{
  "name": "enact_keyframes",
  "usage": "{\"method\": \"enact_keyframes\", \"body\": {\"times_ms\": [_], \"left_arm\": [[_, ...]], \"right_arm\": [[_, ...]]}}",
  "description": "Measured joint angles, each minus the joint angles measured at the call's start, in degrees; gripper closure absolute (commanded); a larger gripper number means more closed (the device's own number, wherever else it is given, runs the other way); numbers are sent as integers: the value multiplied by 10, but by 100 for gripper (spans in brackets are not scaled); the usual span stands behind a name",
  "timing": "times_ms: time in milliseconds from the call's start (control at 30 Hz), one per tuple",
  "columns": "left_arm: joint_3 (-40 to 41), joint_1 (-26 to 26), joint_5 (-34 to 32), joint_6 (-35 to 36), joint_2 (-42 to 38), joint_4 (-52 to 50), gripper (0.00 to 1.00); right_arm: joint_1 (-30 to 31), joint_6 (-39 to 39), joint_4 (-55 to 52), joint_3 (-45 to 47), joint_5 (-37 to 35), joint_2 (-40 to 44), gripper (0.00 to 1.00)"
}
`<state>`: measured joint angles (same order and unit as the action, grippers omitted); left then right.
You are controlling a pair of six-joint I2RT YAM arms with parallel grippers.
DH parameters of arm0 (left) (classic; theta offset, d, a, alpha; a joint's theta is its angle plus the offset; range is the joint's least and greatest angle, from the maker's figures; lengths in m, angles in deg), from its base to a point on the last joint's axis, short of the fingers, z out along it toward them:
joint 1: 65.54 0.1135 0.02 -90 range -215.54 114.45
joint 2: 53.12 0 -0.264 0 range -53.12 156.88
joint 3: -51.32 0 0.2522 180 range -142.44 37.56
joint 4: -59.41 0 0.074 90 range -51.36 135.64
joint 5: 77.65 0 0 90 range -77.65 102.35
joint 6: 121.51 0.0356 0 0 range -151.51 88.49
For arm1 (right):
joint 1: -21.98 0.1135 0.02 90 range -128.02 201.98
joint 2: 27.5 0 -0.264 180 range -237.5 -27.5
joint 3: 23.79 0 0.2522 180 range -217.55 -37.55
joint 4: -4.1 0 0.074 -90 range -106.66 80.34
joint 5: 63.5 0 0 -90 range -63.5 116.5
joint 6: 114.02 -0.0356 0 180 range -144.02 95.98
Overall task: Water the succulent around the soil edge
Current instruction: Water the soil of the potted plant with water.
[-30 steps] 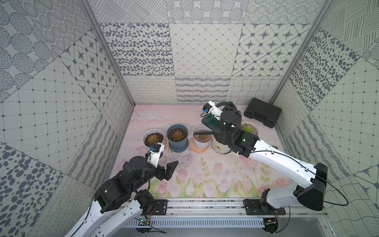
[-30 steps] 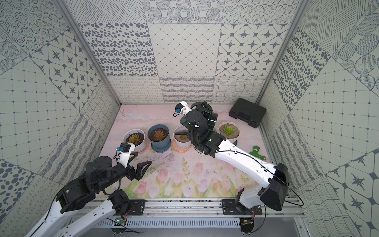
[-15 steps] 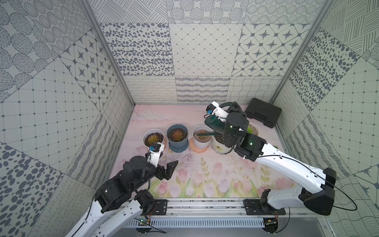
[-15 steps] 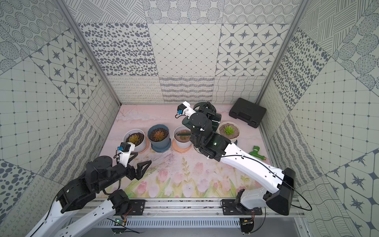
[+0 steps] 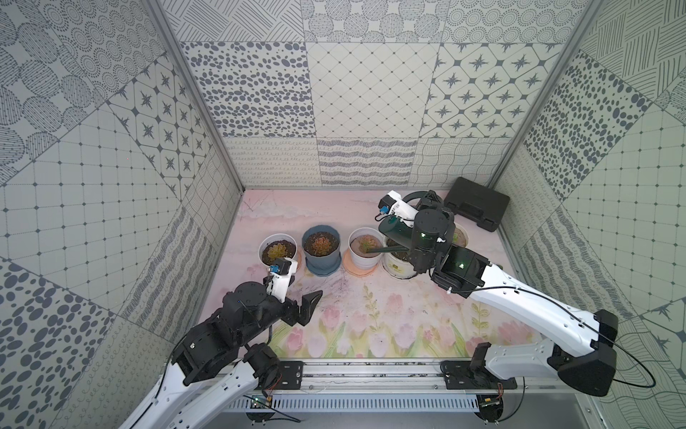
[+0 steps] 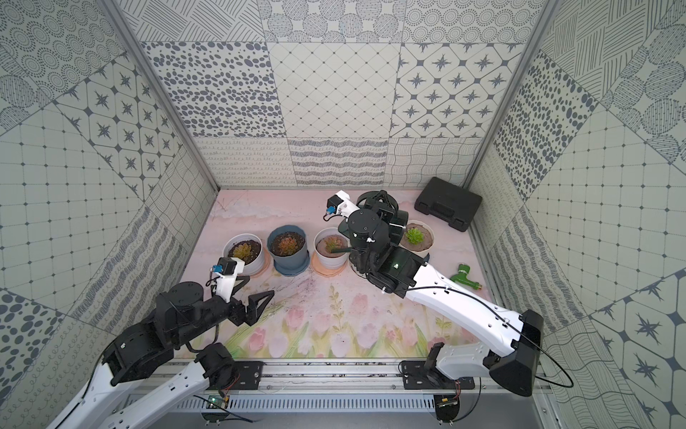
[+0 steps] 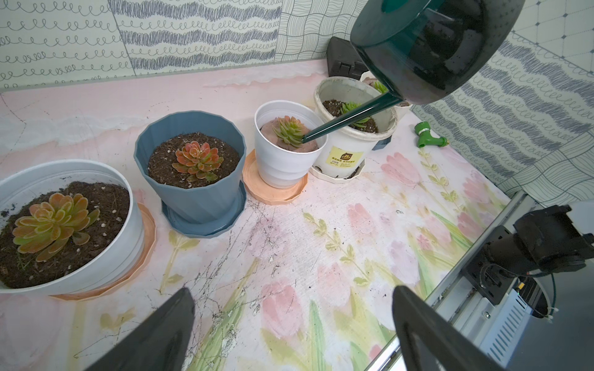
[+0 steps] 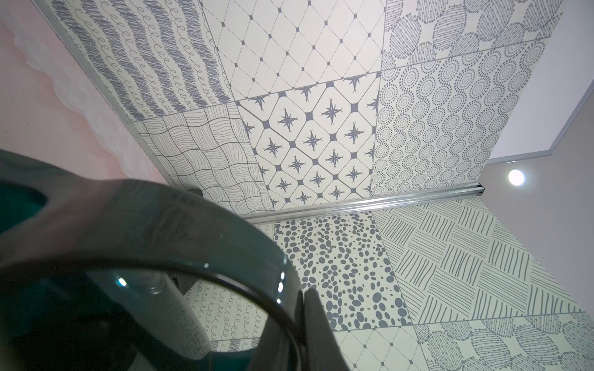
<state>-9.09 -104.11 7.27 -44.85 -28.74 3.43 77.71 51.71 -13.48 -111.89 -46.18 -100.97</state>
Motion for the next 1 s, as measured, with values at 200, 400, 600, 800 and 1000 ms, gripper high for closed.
{"method": "enact_keyframes", "body": {"times_ms": [200, 400, 600, 800, 1000], "left_arm": [[0, 1, 0, 0, 0, 0, 1], [0, 1, 2, 0, 0, 0, 1], [0, 2, 2, 0, 0, 0, 1], [0, 2, 2, 0, -1, 0, 1], [0, 2, 2, 0, -1, 0, 1]], "right_arm": [[2, 26, 6, 5, -5, 14, 100], [2, 56, 18, 7, -11, 24, 100], [2, 75, 26, 7, -11, 26, 100], [2, 88, 32, 5, -11, 26, 100], [1, 100, 33, 0, -11, 26, 100]]}}
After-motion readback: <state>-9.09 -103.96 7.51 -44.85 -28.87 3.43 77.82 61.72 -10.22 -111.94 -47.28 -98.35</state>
